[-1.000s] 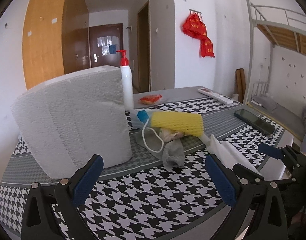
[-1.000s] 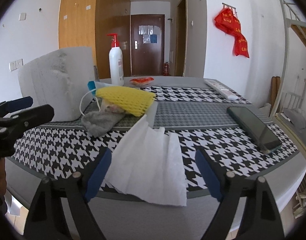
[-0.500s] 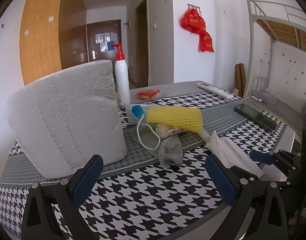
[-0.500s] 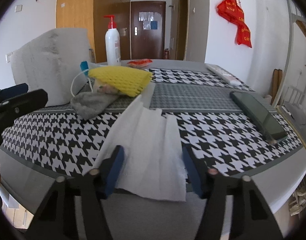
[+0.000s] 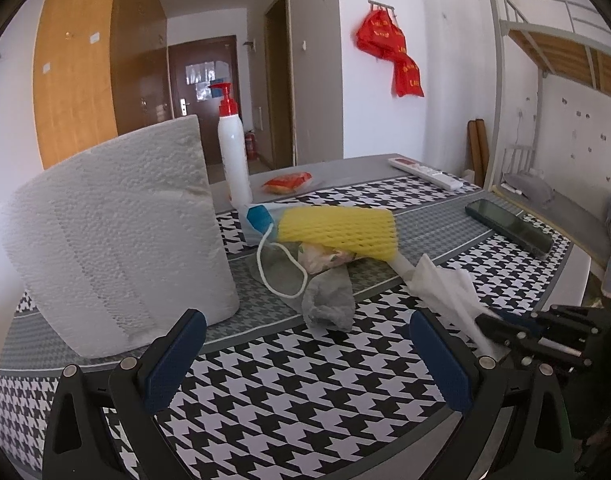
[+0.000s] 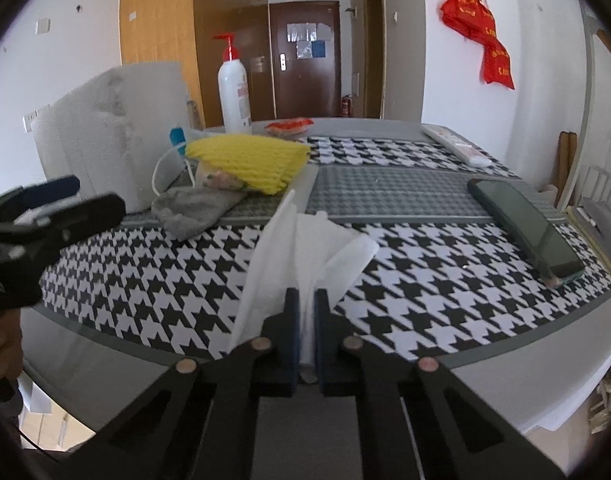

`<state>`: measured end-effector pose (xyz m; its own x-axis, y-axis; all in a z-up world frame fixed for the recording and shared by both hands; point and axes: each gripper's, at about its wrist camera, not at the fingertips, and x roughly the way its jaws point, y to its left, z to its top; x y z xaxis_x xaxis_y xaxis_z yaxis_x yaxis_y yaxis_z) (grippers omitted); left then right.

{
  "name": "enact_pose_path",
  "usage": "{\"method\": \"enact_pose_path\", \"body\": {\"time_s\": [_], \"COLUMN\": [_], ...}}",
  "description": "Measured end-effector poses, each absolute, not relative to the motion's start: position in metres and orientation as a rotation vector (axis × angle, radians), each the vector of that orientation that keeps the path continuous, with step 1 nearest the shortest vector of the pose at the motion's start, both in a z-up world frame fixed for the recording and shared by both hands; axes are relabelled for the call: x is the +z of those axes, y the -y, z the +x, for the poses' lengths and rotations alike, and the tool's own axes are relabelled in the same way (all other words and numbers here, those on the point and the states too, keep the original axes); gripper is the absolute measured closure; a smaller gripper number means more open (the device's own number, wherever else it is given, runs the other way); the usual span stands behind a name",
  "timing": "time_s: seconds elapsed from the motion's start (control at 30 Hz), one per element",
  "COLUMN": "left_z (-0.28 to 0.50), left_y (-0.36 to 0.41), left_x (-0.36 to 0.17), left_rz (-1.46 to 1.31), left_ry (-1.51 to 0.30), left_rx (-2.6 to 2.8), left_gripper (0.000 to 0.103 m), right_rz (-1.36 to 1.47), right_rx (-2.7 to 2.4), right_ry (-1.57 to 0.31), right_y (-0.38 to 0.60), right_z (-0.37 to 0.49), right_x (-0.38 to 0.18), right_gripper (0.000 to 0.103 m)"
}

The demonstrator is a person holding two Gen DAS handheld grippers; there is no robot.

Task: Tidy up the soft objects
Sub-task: 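Close the left tool on the grey cloth while the right tool holds the tissue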

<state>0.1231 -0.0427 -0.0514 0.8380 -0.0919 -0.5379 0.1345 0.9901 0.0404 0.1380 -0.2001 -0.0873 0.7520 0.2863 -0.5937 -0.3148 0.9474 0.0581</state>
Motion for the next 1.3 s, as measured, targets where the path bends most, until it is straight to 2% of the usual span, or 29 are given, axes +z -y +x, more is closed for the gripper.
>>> {"method": "enact_pose_path", "body": {"time_s": [0.87, 1.1, 1.2, 1.3], "left_z": [0.142, 0.157, 0.162, 0.167], "left_y": [0.057, 0.061, 0.065, 0.07], "left_x": [-0.058, -0.067, -0.069, -0.069], "left_rz": [0.078, 0.071, 0.081, 0.092], "left_ry": [-0.612, -0.672, -0.685, -0.697], "left_rx": [-0.145, -0.163, -0.173, -0.171], "left_gripper": [0.001, 0.021, 0.024, 0.034], "right_rz": [0.003, 0.007, 0.013, 0.015], "right_rx": [0.264, 0.28, 0.281, 0.288], "right_ry": [-0.54, -0.574, -0.583, -0.585], "right_y": [0.238, 0.236, 0.238, 0.238], "right_z": [0.144, 0.153, 0.156, 0.157], "right_x": [-0.057, -0.071, -0.075, -0.076], "right_gripper": [0.096, 0.096, 0.096, 0.096]}}
